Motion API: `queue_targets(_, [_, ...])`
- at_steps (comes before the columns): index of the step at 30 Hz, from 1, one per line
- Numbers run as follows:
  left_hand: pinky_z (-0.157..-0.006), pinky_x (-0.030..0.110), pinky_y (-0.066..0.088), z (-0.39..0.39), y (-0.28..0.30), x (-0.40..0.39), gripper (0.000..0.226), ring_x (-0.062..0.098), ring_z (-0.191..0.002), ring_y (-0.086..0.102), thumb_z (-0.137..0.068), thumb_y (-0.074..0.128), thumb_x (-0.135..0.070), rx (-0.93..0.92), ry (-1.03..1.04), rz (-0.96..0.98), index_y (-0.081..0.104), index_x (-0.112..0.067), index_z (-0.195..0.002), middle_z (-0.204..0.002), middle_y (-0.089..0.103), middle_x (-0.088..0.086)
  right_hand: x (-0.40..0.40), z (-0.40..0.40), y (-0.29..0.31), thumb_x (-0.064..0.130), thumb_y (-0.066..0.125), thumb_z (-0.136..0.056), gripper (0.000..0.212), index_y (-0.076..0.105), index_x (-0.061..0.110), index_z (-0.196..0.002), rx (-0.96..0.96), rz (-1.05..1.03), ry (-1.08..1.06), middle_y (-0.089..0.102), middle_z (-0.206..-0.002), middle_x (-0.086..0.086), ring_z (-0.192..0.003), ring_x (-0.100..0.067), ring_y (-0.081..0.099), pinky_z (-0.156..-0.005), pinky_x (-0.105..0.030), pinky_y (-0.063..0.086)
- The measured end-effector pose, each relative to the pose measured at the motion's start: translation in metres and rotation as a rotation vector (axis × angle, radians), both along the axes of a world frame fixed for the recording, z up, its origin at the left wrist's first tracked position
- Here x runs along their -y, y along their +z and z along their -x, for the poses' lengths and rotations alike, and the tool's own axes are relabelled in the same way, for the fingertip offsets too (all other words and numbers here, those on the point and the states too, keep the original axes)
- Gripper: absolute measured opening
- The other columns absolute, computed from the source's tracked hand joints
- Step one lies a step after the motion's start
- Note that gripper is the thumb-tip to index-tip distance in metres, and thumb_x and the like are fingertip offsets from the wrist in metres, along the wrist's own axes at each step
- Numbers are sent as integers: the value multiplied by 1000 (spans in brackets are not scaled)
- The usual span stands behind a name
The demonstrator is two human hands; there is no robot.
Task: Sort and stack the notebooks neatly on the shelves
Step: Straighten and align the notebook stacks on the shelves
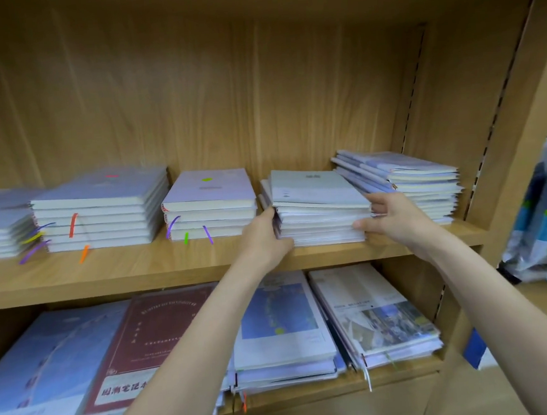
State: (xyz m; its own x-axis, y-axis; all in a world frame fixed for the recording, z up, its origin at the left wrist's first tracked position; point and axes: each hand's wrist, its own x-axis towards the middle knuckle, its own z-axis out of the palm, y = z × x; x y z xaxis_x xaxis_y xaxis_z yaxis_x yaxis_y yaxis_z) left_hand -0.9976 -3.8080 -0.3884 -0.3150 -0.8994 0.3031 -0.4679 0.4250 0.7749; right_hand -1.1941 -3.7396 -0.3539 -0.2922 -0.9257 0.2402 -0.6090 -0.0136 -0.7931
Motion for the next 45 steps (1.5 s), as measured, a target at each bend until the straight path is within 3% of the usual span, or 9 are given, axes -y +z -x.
queue_targets(4, [-79,23,42,2,4,0,42,17,-100,55,-81,65,-5,28,-10,14,51,-10,-120,-107,59,1,-1,-1,-1,1,66,-84,58,42,1,-137,-14,32,14,50,-134,-12,-108,-9,43,-93,-22,35])
queue_targets(8, [-62,15,39,2,1,1,39,11,-92,51,-80,66,-5,36,6,18,53,-8,-117,-101,54,-3,0,-2,-1,1,64,-85,52,46,0,-133,-24,44,11,53,-130,-11,-108,-11,46,-92,-23,36])
queue_targets(12, [-89,33,49,2,-1,4,43,24,-103,60,-75,71,-6,-4,13,23,55,-6,-115,-110,64,9,1,-4,-2,2,65,-85,57,42,1,-137,3,54,5,50,-133,-11,-121,-15,46,-99,-28,37])
queue_targets(16, [-98,43,45,-3,-6,5,51,26,-110,57,-76,68,1,-20,-28,12,51,-6,-124,-115,62,10,-1,-3,-14,5,69,-82,66,38,6,-140,126,74,11,51,-132,-6,-126,-16,45,-105,-31,38])
queue_targets(21, [-101,48,42,-7,-11,6,49,18,-96,52,-78,56,13,-76,-58,28,50,-35,-90,-99,54,3,-4,-6,-32,-5,68,-79,71,36,8,-141,163,111,37,49,-136,-8,-120,-13,49,-101,-22,37])
queue_targets(25, [-101,40,43,-5,-12,3,44,23,-104,59,-82,51,15,-108,-31,39,54,-1,-123,-103,61,7,-2,-5,-34,-4,68,-79,71,37,7,-142,170,133,10,51,-136,-13,-125,-22,50,-107,-32,38])
queue_targets(33, [-87,19,43,-3,-14,-3,39,8,-92,57,-84,51,12,-76,26,120,57,-2,-120,-99,61,-3,-1,-6,-39,-8,66,-80,57,48,4,-133,162,180,-2,58,-128,-13,-120,-22,55,-107,-35,40])
queue_targets(38, [-88,24,47,-3,-15,-4,36,15,-92,62,-83,53,9,-49,65,162,59,-5,-115,-97,64,1,-2,-7,-42,-7,65,-81,58,47,7,-134,153,214,-11,58,-128,-11,-120,-20,54,-105,-32,41])
queue_targets(45, [-92,46,49,-5,-19,-1,34,30,-100,63,-81,51,7,-41,56,167,58,-4,-113,-97,65,7,-4,-6,-43,-4,67,-80,62,44,5,-137,124,209,-30,55,-131,-12,-121,-19,53,-99,-22,40])
